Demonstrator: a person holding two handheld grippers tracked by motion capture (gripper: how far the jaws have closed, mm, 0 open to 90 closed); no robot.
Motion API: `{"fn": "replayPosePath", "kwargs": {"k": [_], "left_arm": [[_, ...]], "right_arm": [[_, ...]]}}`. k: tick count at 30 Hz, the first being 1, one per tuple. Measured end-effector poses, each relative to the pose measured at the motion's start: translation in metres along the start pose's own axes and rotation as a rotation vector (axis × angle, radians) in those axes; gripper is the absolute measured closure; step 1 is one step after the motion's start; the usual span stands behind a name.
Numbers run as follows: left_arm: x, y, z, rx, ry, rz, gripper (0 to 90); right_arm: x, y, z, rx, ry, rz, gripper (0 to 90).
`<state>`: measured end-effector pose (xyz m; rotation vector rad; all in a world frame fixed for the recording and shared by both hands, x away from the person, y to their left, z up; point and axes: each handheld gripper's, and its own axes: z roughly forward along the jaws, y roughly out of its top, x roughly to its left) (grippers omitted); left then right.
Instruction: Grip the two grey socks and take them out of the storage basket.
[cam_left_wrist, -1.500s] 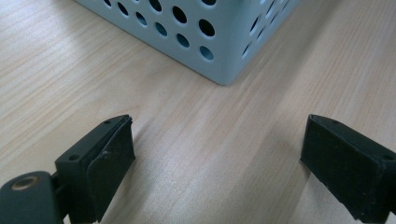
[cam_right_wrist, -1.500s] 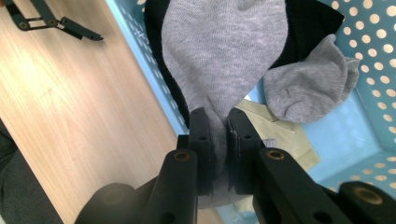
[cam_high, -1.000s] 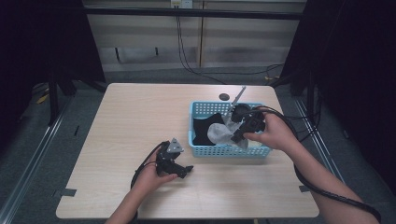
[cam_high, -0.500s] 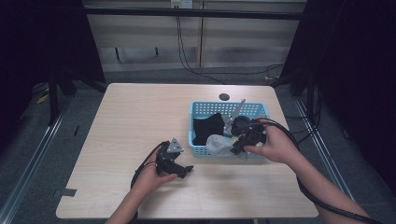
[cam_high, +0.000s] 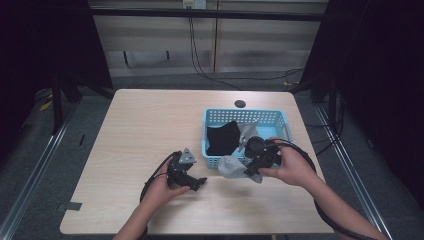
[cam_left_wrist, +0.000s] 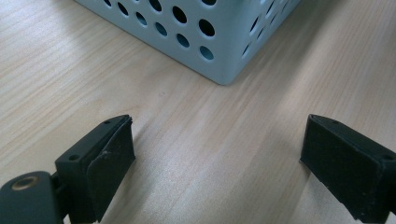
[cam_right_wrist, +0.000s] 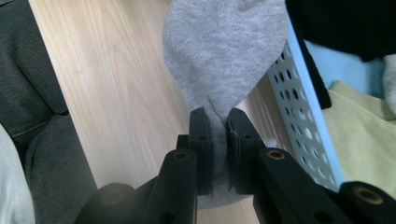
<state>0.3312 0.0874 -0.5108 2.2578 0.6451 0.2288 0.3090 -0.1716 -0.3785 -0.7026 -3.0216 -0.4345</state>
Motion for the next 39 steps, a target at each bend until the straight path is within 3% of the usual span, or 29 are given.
{"fn": "replayPosePath", "kwargs": {"k": [20,39], "left_arm": [[0.000,0.000,-0.001,0.008,0.001,0.009,8.9],[0.000,0.000,0.000,0.007,0.000,0.007,8.9]], "right_arm": [[0.000,-0.004,0.037,0.029,0.021,0.011,81.4],[-0.004,-0.009,0.058,0.049,0.018,0.028,79.5]]}}
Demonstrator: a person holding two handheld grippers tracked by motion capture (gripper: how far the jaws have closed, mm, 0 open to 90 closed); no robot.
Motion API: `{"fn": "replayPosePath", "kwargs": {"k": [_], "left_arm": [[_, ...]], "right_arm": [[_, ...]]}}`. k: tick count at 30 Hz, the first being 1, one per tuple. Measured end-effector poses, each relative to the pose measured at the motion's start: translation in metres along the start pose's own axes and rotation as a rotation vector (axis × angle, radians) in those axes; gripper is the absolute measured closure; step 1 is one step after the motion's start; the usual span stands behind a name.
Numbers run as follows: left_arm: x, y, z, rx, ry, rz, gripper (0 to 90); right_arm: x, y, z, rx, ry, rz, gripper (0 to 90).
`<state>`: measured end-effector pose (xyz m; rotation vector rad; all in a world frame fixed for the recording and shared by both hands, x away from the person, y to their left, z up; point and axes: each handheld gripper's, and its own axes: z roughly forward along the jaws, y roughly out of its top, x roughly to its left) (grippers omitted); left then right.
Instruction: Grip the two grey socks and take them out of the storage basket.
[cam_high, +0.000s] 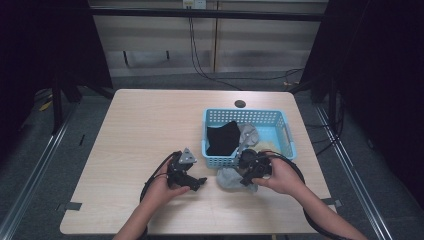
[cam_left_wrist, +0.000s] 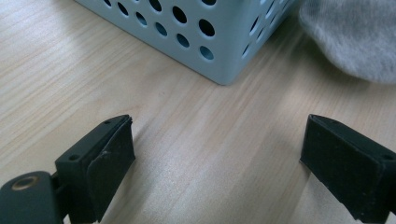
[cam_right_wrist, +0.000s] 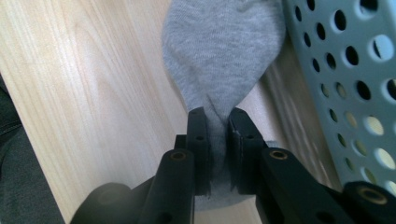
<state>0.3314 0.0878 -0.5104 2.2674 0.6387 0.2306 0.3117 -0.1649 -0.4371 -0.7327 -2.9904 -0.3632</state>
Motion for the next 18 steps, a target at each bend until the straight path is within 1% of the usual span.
{"fn": "replayPosePath", "kwargs": {"k": [6,7,8,9,10,12,16,18], "left_arm": [[0.000,0.000,0.000,0.000,0.001,0.001,8.9],[0.000,0.000,0.000,0.000,0.000,0.001,8.9],[0.000,0.000,0.000,0.000,0.001,0.000,8.9],[0.000,0.000,0.000,0.001,0.001,0.001,8.9],[0.000,0.000,0.000,0.001,0.001,0.001,8.9],[0.000,0.000,0.000,0.001,0.001,0.001,8.9],[0.000,0.000,0.000,0.001,0.000,0.000,8.9],[0.000,0.000,0.000,0.000,0.001,0.000,8.9]], "right_arm": [[0.000,0.000,0.006,-0.004,-0.001,-0.009,77.6],[0.000,0.000,0.006,-0.004,0.004,-0.004,74.6],[0.000,0.000,0.006,-0.004,0.004,-0.004,74.6],[0.000,-0.001,0.004,-0.003,0.005,0.011,71.4],[0.000,-0.001,0.004,-0.003,0.005,0.011,71.4],[0.001,-0.001,0.000,-0.003,0.007,0.020,67.8],[0.002,-0.002,-0.009,-0.008,0.001,0.018,61.8],[0.002,-0.003,-0.014,-0.017,-0.008,0.026,60.7]]}}
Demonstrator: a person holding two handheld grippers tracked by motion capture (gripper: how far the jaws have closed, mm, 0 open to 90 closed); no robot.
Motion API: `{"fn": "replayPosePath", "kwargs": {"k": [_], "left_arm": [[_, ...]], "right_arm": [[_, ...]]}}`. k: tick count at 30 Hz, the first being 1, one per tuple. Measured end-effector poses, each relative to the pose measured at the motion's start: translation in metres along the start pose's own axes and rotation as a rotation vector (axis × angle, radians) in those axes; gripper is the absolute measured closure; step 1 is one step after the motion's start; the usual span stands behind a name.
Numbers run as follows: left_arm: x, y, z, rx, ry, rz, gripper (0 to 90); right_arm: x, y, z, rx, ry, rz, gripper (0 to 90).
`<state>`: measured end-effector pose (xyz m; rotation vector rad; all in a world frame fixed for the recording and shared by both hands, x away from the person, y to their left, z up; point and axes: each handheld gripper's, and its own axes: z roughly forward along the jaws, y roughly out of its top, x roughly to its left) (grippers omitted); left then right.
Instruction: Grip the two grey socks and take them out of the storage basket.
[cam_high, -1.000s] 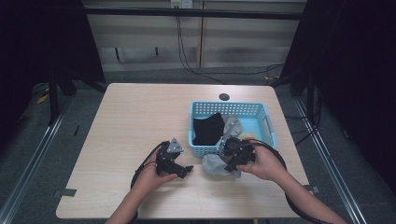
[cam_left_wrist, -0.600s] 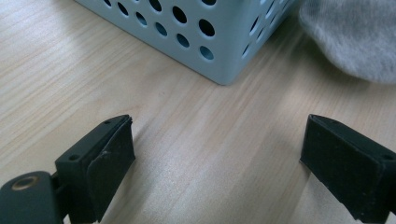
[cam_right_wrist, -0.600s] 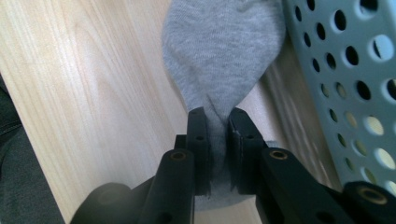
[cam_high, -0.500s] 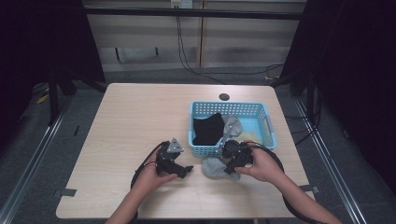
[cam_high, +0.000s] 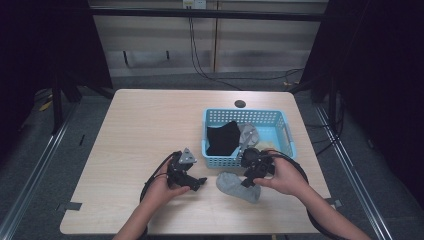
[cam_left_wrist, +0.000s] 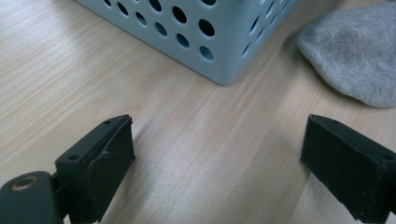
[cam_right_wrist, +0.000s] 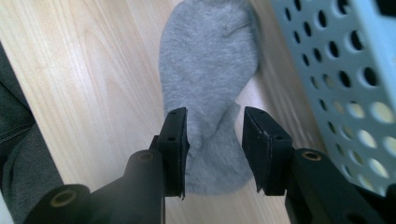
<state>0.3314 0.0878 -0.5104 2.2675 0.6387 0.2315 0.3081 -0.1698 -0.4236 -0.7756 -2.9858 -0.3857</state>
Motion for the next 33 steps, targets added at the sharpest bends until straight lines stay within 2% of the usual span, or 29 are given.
{"fn": "replayPosePath", "kwargs": {"k": [7,9,11,15,18,22,23,24,25,31,33], "left_arm": [[0.000,0.000,0.000,-0.001,-0.002,0.000,8.9],[0.000,0.000,0.000,-0.001,-0.001,0.000,8.9],[0.000,0.000,0.000,-0.001,0.001,0.001,8.9],[0.000,0.000,0.000,-0.001,0.000,0.002,8.9],[0.000,0.000,0.000,-0.006,0.001,-0.007,8.9],[0.000,0.000,0.000,-0.006,0.001,-0.004,8.9],[0.000,0.000,0.000,-0.008,-0.001,-0.005,8.9],[0.000,0.000,0.000,-0.006,0.001,-0.004,8.9],[0.000,0.000,0.000,-0.007,0.000,-0.005,8.8],[0.000,0.000,0.000,-0.006,0.001,-0.004,8.9],[0.000,0.000,0.000,-0.006,0.001,-0.004,8.9]], "right_arm": [[-0.008,0.001,-0.026,-0.058,-0.013,0.031,56.2],[-0.016,0.003,-0.037,-0.094,-0.025,0.057,55.0],[-0.018,0.004,-0.039,-0.097,-0.032,0.066,54.6],[-0.032,0.008,-0.049,-0.113,-0.060,0.109,51.9],[-0.044,0.012,-0.052,-0.127,-0.067,0.136,50.3],[-0.058,0.018,-0.052,-0.124,-0.107,0.162,49.4],[-0.066,0.021,-0.051,-0.120,-0.115,0.177,49.4],[-0.066,0.021,-0.051,-0.120,-0.115,0.177,49.4],[-0.071,0.022,-0.049,-0.116,-0.124,0.175,49.0],[-0.094,0.026,-0.034,-0.124,-0.160,0.255,43.3],[-0.097,0.026,-0.031,-0.129,-0.162,0.260,42.9]]}}
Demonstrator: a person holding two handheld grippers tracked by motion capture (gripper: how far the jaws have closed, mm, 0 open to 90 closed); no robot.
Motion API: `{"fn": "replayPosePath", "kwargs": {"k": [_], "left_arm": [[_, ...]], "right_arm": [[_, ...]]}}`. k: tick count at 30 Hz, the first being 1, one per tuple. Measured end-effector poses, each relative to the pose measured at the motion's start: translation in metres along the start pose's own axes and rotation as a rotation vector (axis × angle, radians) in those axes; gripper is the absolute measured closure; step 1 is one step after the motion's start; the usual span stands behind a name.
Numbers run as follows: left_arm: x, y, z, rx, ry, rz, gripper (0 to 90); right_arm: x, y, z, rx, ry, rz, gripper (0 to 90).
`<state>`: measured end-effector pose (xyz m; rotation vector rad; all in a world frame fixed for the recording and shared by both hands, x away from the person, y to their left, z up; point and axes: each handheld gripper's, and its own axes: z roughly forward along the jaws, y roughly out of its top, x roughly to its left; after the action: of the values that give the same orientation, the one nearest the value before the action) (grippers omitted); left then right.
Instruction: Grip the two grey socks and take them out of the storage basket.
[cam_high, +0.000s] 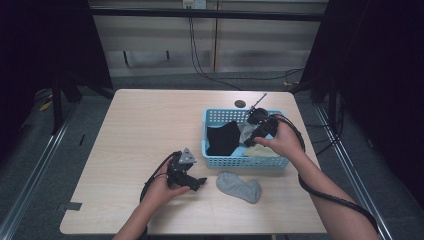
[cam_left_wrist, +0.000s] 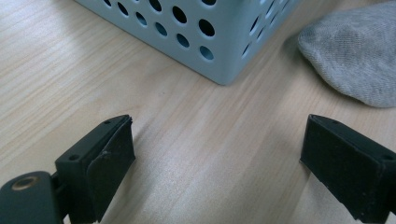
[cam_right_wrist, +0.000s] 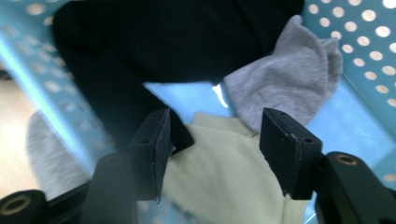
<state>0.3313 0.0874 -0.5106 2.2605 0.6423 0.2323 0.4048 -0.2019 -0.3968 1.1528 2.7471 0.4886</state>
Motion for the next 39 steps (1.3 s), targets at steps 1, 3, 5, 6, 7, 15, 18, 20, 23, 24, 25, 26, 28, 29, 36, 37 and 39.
{"fn": "replayPosePath", "kwargs": {"k": [1,3,5,6,7,15,18,20,23,24,25,26,28,29,36,37,39], "left_arm": [[0.000,0.000,0.000,-0.002,-0.002,0.000,8.9],[0.000,0.000,0.000,0.000,0.000,0.000,8.9],[0.000,0.000,0.000,0.000,0.000,0.000,8.9],[0.000,0.000,0.000,-0.001,-0.001,-0.001,8.9],[0.000,0.000,0.000,-0.001,-0.001,-0.001,8.8],[0.000,0.000,0.000,-0.001,-0.001,-0.003,8.8],[0.000,0.000,0.000,-0.001,-0.001,-0.002,8.8],[0.000,0.000,0.000,-0.001,-0.004,-0.003,8.9],[0.000,0.000,0.000,0.000,-0.003,-0.003,8.8],[0.000,0.000,0.000,0.004,-0.004,0.003,8.8],[0.000,0.000,0.000,0.004,-0.004,0.004,8.8],[0.000,0.000,0.000,0.004,-0.004,0.004,8.8],[0.000,0.000,0.000,0.005,-0.003,0.004,8.8],[0.000,0.000,0.000,0.004,-0.004,0.004,8.8],[0.000,0.000,0.000,0.004,-0.004,0.004,8.8],[0.000,0.000,0.000,0.005,-0.003,0.004,8.8],[0.000,0.000,0.000,0.004,-0.004,0.004,8.8]], "right_arm": [[-0.002,0.000,0.003,0.002,0.001,0.007,42.7],[-0.005,0.002,0.008,0.002,-0.013,0.013,41.0],[-0.008,0.003,0.013,-0.002,-0.015,0.023,39.3],[-0.011,0.005,0.019,-0.007,-0.030,0.032,37.0],[-0.011,0.005,0.019,-0.007,-0.030,0.032,37.0],[-0.022,0.008,0.040,-0.025,-0.038,0.061,31.4],[-0.025,0.009,0.047,-0.019,-0.043,0.068,29.9],[-0.028,0.009,0.051,-0.016,-0.045,0.074,29.2],[-0.031,0.009,0.058,-0.015,-0.046,0.082,27.7],[-0.032,0.009,0.062,-0.017,-0.049,0.094,27.1],[-0.032,0.009,0.062,-0.017,-0.049,0.094,27.1],[-0.034,0.009,0.065,-0.026,-0.055,0.095,27.3],[-0.034,0.010,0.067,-0.021,-0.058,0.093,27.9],[-0.035,0.010,0.068,-0.021,-0.063,0.090,28.8],[-0.036,0.012,0.076,-0.001,-0.069,0.057,35.5],[-0.036,0.011,0.078,0.004,-0.069,0.047,37.4],[-0.032,0.010,0.083,0.037,-0.065,0.028,46.6]]}}
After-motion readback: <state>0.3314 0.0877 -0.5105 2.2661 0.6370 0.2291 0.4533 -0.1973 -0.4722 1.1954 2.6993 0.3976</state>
